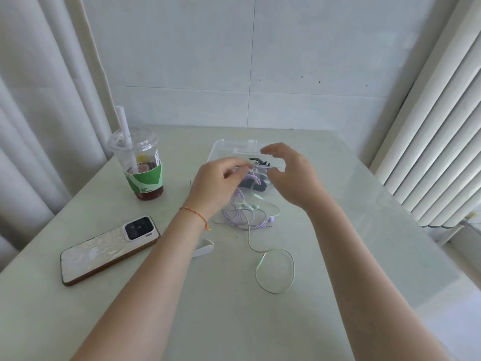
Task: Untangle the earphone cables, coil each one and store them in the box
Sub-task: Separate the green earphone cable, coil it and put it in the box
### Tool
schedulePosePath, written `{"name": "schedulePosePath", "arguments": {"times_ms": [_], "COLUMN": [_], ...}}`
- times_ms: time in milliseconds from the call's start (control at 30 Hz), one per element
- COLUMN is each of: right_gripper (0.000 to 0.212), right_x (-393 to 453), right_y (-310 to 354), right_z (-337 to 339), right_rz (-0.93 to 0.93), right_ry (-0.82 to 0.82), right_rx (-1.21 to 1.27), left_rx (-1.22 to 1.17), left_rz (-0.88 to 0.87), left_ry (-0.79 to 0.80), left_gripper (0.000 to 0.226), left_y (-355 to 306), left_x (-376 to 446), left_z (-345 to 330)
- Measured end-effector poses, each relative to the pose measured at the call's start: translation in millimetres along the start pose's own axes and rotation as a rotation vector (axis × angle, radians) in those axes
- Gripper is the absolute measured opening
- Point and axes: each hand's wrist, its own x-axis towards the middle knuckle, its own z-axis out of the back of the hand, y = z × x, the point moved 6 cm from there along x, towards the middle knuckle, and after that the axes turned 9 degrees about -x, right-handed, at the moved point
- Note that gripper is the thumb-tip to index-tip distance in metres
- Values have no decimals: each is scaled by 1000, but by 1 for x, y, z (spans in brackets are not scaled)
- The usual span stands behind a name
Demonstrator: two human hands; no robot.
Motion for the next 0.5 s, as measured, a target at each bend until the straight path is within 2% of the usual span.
{"name": "schedulePosePath", "arguments": {"times_ms": [67, 100, 200, 300, 333, 400, 500], "right_gripper": [42, 41, 33, 17, 14, 22, 19], "right_x": [-4, -6, -12, -17, -17, -16, -12], "right_y": [16, 18, 12, 3, 2, 2, 2], "right_z": [-9, -14, -31, -34, -32, -25, -12], "right_rz": [9, -14, -100, -159, -162, -153, -160], "right_ry": [117, 183, 388, 504, 521, 516, 372], "right_rx": [208, 217, 49, 47, 63, 66, 223], "left_rx": [11, 22, 27, -22, -20, 46, 199], "left_rz": [-8, -1, 34, 59, 62, 71, 157], "left_ry": [59, 78, 99, 117, 126, 142, 251], "left_gripper": [15, 16, 11, 24, 27, 27, 23], "left_y": [-4, -3, 1, 7, 7, 8, 18], "left_x": [-3, -3, -5, -4, -4, -3, -7], "left_z": [-12, -16, -19, -15, -14, -13, -20]}}
